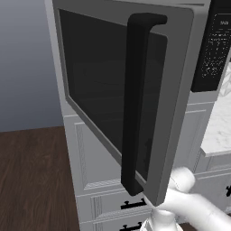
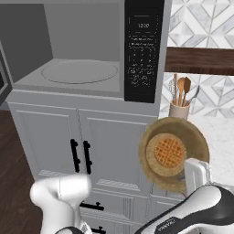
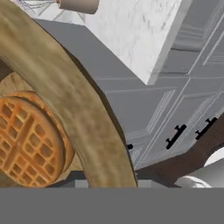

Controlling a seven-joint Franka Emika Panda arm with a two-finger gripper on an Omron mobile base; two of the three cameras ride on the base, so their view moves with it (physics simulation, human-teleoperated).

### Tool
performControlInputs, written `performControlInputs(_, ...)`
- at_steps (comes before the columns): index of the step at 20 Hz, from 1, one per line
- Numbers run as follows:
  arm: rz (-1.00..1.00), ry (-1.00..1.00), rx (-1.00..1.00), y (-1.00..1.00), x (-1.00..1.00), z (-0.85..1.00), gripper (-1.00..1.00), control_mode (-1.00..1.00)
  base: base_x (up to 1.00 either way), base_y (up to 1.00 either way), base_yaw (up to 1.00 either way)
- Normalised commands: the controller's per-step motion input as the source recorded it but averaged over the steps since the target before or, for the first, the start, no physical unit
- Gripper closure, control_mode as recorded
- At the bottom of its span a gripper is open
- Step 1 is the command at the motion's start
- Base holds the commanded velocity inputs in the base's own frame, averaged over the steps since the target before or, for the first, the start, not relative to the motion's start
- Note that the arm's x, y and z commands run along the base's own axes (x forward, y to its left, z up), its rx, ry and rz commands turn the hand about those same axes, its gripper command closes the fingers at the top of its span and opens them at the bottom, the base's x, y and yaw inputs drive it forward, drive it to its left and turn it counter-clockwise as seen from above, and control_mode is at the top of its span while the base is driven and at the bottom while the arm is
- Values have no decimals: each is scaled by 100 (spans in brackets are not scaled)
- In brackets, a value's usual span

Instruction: Open the microwave, place the bowl with waffle inside the microwave, then close the microwave door and turn it on.

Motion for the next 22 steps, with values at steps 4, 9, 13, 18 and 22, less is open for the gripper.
performControlInputs(4, 1, -32, -3, 100, -46, 74, 100, -100, 0, 0, 0)
performControlInputs(9, 0, -26, -5, 100, -27, 83, 100, -100, 0, 0, 0)
performControlInputs(13, 0, -14, -10, 100, -2, 91, 100, -100, 0, 0, 0)
performControlInputs(18, 1, 2, -19, 100, -18, 68, 100, -100, 0, 0, 0)
performControlInputs(22, 0, 8, -22, 100, -13, 73, 100, -100, 0, 0, 0)
